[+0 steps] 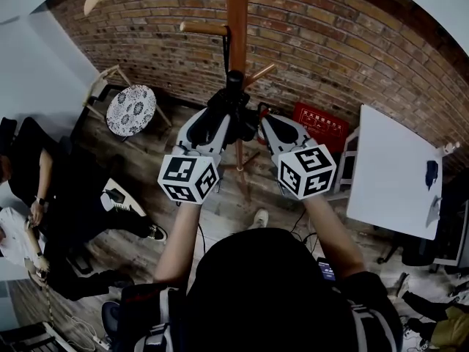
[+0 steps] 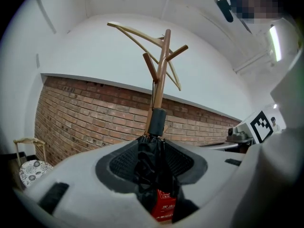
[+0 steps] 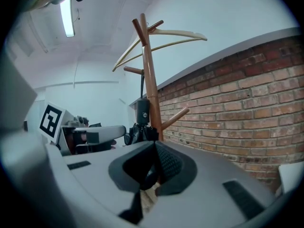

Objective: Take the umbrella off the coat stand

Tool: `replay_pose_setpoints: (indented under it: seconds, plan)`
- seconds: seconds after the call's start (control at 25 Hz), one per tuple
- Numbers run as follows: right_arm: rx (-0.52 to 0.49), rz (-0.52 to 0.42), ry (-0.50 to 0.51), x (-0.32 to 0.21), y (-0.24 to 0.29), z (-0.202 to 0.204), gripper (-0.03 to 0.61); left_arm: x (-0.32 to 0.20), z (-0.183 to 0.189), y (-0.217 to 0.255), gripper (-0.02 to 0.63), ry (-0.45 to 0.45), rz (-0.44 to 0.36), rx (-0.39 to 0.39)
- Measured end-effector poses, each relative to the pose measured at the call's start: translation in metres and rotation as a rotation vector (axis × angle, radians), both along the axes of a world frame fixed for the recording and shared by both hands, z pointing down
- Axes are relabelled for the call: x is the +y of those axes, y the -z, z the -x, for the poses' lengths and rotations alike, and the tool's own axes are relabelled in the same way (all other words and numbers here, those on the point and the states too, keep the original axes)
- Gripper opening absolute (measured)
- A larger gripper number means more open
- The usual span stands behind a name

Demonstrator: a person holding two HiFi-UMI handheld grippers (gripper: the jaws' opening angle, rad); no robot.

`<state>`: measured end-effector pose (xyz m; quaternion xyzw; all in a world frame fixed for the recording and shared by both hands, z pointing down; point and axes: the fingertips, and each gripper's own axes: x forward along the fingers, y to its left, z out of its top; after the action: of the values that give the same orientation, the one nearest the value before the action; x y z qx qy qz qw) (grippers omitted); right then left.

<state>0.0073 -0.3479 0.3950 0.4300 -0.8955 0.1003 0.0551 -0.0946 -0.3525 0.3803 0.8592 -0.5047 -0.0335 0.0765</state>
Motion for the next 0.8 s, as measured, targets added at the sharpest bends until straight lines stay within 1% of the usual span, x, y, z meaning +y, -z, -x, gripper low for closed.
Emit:
replay_pose_setpoints:
  seconds: [0.12,0.2,0.24,0.32,0.4,0.52,0.56,0.8]
  plan:
    - [0.005,0.001,0.001,-0.003,-0.002,-0.002,0.029,-0.005,-0.001,-0.001,0.223,0.007,-0.014,0.000]
    - [0.005,0.003,0.000,-0.004,-0.003,-0.004,0.029,-0.009,-0.001,0.001,0.310,0.016,-0.039,0.013]
    - [0.005,0.004,-0.002,-0.005,-0.003,-0.005,0.029,-0.010,-0.001,0.001,0.337,0.020,-0.047,0.018]
    - [0.005,0.007,-0.003,-0.007,-0.005,-0.008,0.029,-0.013,-0.002,-0.001,0.369,0.023,-0.046,0.022]
    - [0.008,0.010,-0.003,-0.009,-0.007,-0.009,0.029,-0.016,-0.005,-0.005,0.388,0.013,-0.030,0.035]
    - [0.004,0.012,-0.005,-0.013,-0.008,-0.013,0.029,-0.021,-0.010,-0.011,0.411,-0.012,0.006,0.086]
    - [0.000,0.013,-0.006,-0.015,-0.008,-0.013,0.029,-0.023,-0.011,-0.013,0.417,-0.015,0.013,0.089]
    - [-0.007,0.016,-0.003,-0.022,-0.013,-0.016,0.029,-0.031,-0.015,-0.024,0.423,-0.013,0.028,0.042]
